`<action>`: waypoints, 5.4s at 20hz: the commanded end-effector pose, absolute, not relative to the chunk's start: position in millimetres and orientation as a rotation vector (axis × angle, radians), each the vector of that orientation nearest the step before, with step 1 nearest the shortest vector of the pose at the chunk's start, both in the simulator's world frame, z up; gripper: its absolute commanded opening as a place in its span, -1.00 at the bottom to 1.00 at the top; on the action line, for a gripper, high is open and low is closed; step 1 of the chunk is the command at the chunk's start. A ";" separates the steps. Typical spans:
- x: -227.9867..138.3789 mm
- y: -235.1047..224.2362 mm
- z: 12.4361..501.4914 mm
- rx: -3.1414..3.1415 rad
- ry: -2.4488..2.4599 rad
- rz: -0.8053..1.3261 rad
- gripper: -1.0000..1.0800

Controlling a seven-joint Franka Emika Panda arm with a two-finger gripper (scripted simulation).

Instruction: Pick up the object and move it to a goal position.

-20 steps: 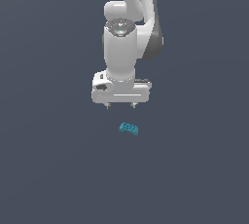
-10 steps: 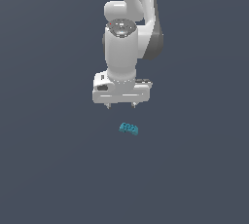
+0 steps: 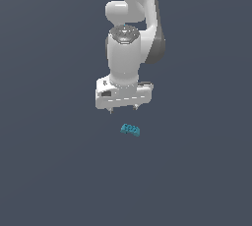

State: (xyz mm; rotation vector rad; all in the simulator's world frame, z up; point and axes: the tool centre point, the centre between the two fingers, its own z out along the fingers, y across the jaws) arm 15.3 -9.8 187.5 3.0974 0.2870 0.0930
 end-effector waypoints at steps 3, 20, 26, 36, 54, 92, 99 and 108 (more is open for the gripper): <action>16.9 -7.7 177.3 3.076 0.437 0.079 0.92; 22.9 4.8 125.8 2.877 1.179 0.022 0.92; 24.1 10.0 107.8 2.769 1.430 0.008 0.92; 25.2 18.2 82.8 2.585 1.771 0.000 0.92; 25.0 21.8 63.0 2.497 1.906 0.000 0.92; 26.8 62.3 96.0 2.492 1.912 -0.001 -1.00; 29.0 103.2 170.7 2.492 1.913 -0.001 -1.00; 33.6 155.6 267.6 2.492 1.914 0.000 -1.00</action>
